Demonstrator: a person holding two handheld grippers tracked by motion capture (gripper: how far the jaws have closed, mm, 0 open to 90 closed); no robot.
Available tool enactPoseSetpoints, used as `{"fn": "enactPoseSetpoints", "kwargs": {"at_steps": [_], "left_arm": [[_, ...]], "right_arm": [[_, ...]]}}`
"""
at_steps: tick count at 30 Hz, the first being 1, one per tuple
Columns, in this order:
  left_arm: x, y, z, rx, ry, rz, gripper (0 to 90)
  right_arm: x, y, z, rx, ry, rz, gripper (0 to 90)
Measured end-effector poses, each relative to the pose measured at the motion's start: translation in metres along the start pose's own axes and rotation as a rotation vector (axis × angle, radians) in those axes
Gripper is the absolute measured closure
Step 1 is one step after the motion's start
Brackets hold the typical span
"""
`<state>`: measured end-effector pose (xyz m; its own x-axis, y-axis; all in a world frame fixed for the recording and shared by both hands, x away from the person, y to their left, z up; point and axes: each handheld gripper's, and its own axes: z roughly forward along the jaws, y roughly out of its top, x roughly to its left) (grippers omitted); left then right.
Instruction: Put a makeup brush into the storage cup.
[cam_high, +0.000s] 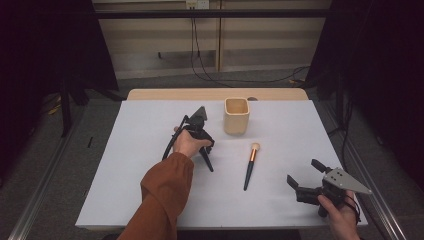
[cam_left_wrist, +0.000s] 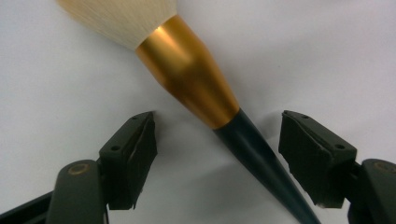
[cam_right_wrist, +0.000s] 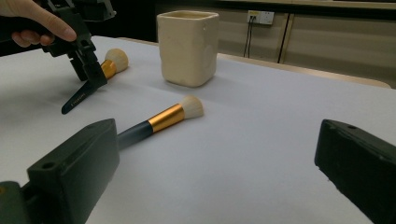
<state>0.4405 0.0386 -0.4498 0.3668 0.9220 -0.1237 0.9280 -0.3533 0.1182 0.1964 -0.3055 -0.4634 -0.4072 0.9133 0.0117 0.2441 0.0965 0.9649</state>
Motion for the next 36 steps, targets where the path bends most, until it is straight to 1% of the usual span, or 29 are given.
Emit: {"fn": "enactPoseSetpoints", "kwargs": {"at_steps": [1,2,3,4,6,8,9,10,12,13,14,17,25,28,32,35,36], "left_arm": [[-0.0021,0.0,0.0007,-0.004,0.018,0.014,29.9],[-0.0026,0.0001,0.0013,-0.007,0.025,0.005,31.6],[-0.0027,0.0008,0.0009,-0.001,0.039,-0.003,32.1],[-0.0028,0.0013,0.0011,0.0,0.044,-0.012,34.8],[-0.0027,0.0029,0.0009,0.01,0.061,-0.021,38.3],[-0.0033,0.004,0.0011,0.017,0.085,-0.016,45.5],[-0.0043,0.0048,0.0012,0.027,0.093,-0.01,46.0],[-0.0054,0.006,0.0018,0.034,0.101,-0.013,46.0],[-0.0061,0.0079,0.002,0.047,0.104,-0.019,46.2],[-0.005,0.0087,0.0021,0.055,0.099,-0.016,46.2],[-0.0055,0.009,0.0021,0.059,0.104,-0.015,46.3],[-0.0068,0.009,0.0021,0.055,0.103,-0.01,48.0],[-0.0064,0.009,0.0002,0.058,0.088,0.01,71.0],[-0.0058,0.0093,0.0002,0.06,0.085,0.014,71.8],[-0.0072,0.0094,0.0003,0.064,0.093,0.024,71.7],[-0.0052,0.009,-0.0003,0.064,0.083,0.035,71.5],[-0.0048,0.009,-0.0002,0.063,0.079,0.033,71.5]], "right_arm": [[0.0001,0.0,0.0001,0.0,0.001,0.001,0.0],[0.0002,-0.0001,0.0003,0.001,0.005,0.003,0.0],[0.0001,-0.0003,0.0005,0.002,0.008,0.001,0.0],[0.0003,-0.0005,0.0009,0.004,0.009,0.0,0.0],[0.0007,-0.0004,0.0011,0.005,0.01,0.002,0.0],[0.0008,-0.0005,0.0011,0.007,0.01,-0.001,0.0],[0.0007,-0.0004,0.0011,0.006,0.01,-0.002,0.0],[0.0008,-0.0004,0.001,0.006,0.011,-0.002,0.0],[0.0008,-0.0005,0.0012,0.006,0.011,-0.002,0.0],[0.0009,-0.0005,0.0014,0.007,0.012,-0.002,0.0],[0.001,-0.0005,0.0015,0.007,0.012,-0.003,0.0],[0.0011,-0.0006,0.0012,0.007,0.016,-0.005,0.0],[0.0012,-0.0005,0.0006,0.007,0.017,-0.005,0.0],[0.0007,-0.0006,0.0003,0.006,0.015,-0.005,0.0],[0.0006,-0.0006,0.0002,0.006,0.015,-0.005,0.0],[0.0006,-0.0007,0.0003,0.006,0.015,-0.002,0.0],[0.0004,-0.0006,0.0003,0.005,0.015,-0.001,0.0]]}}
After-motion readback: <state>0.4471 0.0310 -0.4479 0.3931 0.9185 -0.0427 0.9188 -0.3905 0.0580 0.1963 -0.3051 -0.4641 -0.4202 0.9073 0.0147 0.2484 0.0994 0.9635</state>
